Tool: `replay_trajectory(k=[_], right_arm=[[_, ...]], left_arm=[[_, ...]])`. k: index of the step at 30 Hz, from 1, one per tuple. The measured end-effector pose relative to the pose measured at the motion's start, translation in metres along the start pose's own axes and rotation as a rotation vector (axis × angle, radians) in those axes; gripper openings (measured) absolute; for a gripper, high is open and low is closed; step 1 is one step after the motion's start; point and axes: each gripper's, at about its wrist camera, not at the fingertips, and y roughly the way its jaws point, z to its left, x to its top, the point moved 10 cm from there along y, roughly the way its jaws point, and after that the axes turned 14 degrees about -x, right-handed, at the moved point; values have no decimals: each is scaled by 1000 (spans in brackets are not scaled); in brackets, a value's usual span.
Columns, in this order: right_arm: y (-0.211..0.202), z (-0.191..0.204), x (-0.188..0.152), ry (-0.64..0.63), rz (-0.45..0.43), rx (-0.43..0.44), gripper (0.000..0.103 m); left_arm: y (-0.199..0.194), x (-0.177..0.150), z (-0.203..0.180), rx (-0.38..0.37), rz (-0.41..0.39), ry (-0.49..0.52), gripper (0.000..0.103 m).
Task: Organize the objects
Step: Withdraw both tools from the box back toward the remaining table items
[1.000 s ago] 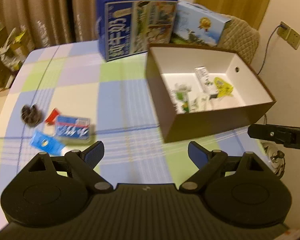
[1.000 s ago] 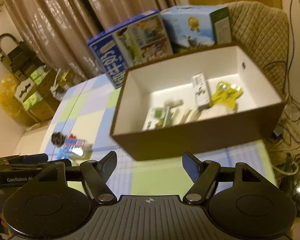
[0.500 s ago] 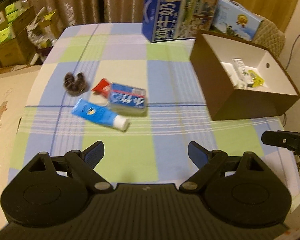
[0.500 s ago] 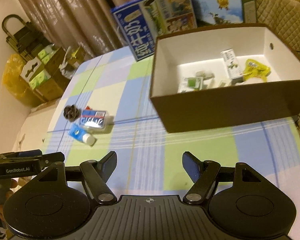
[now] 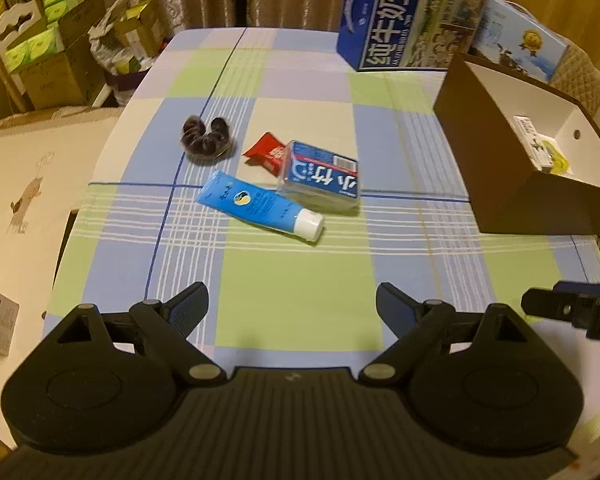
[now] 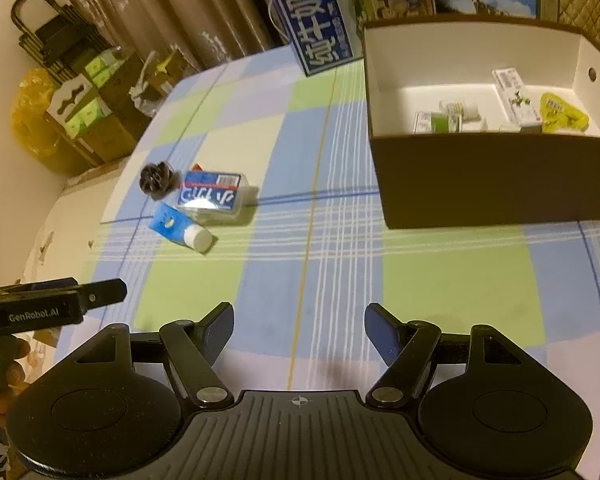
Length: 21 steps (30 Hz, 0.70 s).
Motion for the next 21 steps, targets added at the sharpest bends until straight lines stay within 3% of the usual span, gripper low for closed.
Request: replay_trajectory(k=[8, 21], right_arm=[[21, -7, -2, 33, 36, -39, 70], [40, -26, 12, 82, 66, -87, 70]], left_arm=[[31, 4, 18, 5, 6, -69, 89], [102, 43, 35, 20, 16, -113, 89]])
